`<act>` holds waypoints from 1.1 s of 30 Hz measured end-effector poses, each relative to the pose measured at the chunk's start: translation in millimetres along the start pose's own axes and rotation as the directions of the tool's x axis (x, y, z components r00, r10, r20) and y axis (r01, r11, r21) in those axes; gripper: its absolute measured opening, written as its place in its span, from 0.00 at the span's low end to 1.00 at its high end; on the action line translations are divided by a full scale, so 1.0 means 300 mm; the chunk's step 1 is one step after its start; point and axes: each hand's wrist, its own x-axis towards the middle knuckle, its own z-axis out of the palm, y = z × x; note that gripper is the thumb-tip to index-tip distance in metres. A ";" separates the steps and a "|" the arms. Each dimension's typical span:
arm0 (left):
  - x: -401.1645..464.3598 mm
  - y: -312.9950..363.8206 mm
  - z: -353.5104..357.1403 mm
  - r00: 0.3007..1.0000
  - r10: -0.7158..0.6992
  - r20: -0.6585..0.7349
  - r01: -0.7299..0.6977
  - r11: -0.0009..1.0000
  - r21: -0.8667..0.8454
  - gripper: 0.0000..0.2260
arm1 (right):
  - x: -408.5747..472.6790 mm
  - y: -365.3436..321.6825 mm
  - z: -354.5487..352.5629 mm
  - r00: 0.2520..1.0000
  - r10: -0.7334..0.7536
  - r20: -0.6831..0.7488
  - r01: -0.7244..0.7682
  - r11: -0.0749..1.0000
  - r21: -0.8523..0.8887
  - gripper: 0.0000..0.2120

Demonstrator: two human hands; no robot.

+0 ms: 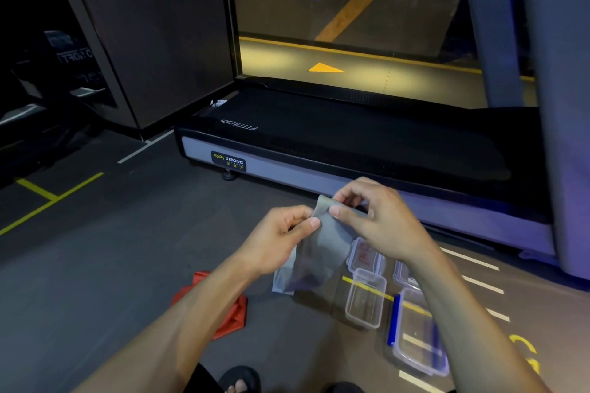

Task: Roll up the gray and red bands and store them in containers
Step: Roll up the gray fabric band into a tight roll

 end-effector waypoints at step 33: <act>0.002 0.006 0.006 0.997 -0.047 -0.068 0.034 0.984 -0.172 0.08 | -0.001 -0.033 0.030 0.996 0.084 0.040 -0.085 0.996 0.026 0.03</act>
